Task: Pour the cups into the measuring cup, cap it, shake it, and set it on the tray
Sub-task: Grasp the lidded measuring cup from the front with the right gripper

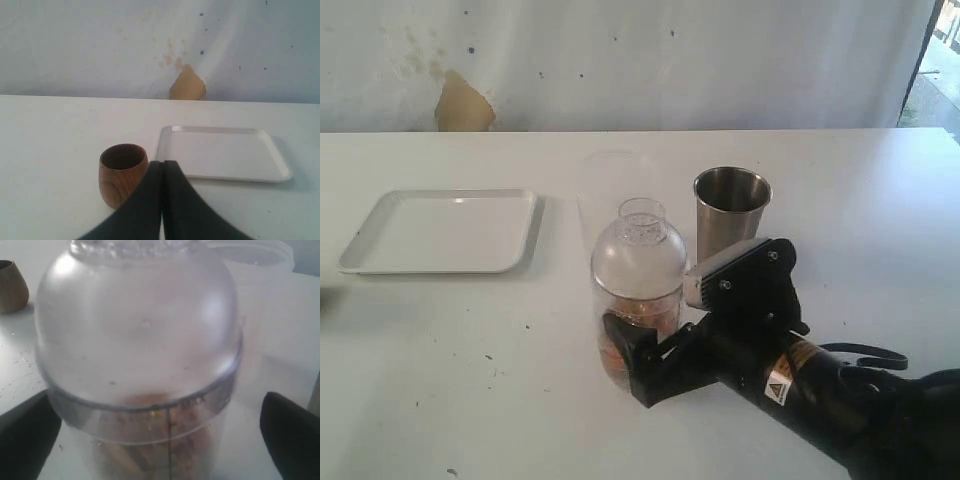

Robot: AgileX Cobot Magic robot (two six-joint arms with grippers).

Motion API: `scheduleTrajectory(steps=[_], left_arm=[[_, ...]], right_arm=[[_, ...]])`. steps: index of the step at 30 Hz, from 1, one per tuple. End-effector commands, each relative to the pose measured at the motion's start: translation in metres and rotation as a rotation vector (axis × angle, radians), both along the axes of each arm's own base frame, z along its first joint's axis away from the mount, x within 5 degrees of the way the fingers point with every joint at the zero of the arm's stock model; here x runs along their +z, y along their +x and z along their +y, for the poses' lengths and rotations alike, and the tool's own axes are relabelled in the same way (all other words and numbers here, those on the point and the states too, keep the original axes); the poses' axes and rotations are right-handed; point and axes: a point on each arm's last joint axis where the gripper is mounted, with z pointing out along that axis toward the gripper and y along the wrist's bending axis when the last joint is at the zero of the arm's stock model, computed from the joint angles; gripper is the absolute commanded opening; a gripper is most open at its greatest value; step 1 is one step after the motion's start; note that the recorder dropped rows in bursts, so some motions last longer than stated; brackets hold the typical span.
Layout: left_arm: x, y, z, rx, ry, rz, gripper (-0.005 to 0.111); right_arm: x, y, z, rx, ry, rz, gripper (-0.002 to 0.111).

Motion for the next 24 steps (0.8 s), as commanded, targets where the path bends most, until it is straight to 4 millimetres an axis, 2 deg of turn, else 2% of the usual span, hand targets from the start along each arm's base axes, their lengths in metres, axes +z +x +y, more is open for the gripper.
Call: scheduleTrajectory(steps=[1, 6, 15, 24], left_arm=[[0.0, 0.0, 0.0, 0.0, -0.005, -0.01, 0.001], [0.0, 0.0, 0.0, 0.0, -0.005, -0.01, 0.001], [0.0, 0.0, 0.0, 0.0, -0.005, -0.01, 0.001], [0.0, 0.0, 0.0, 0.0, -0.005, -0.01, 0.001]], right_arm=[[-0.01, 0.0, 0.004, 0.036, -0.004, -0.041, 0.105], [-0.015, 0.004, 0.008, 0.043, -0.012, -0.033, 0.105], [-0.026, 0.026, 0.024, 0.039, -0.013, -0.03, 0.105], [-0.027, 0.028, 0.026, 0.039, -0.01, -0.034, 0.105]])
